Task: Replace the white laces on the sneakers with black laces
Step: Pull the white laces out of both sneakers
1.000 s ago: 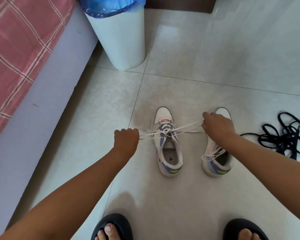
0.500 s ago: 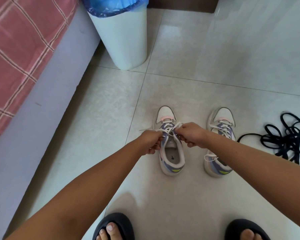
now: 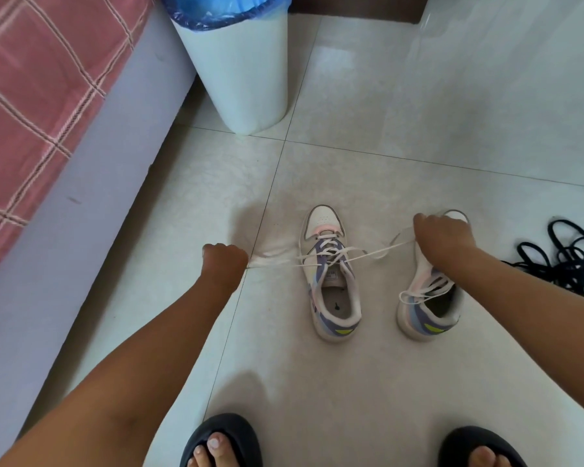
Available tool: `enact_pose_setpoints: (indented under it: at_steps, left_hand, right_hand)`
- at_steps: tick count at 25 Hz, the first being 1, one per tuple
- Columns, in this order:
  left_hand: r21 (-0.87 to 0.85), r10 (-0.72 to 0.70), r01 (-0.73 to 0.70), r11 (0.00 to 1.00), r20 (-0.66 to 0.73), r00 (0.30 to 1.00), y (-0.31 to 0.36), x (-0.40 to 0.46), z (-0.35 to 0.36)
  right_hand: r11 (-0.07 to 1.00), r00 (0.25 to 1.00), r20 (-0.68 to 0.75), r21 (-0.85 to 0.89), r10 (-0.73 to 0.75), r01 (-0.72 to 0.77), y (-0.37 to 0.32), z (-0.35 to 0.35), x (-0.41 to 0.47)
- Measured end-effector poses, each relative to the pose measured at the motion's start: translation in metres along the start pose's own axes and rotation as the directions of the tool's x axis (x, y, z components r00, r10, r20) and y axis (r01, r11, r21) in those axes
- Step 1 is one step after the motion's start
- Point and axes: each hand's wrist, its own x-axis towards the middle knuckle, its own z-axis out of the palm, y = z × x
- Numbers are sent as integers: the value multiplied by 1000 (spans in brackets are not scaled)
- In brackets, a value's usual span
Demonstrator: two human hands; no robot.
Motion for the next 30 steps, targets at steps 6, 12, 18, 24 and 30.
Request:
enact_pose_setpoints:
  at_steps: [6, 12, 18, 24, 30]
  left_hand:
    - [-828, 38, 413, 379, 460, 887, 31, -1, -37]
    - [-846, 260, 526, -87, 491, 832, 82, -3, -62]
    - [-707, -89, 235, 667, 238, 967, 53, 3, -34]
    - [-651, -58, 131, 748, 132, 990, 41, -3, -42]
    - [-548, 97, -95, 831, -25, 995, 85, -22, -64]
  right_hand:
    - [662, 972, 236, 731, -18, -165, -42, -15, -11]
    - [244, 868, 420, 900, -267, -360, -82, -16, -16]
    - [813, 990, 119, 567, 82, -135, -38, 1, 0]
    - [775, 990, 68, 630, -124, 53, -38, -14, -19]
    - [714, 919, 34, 641, -393, 282, -94, -28, -42]
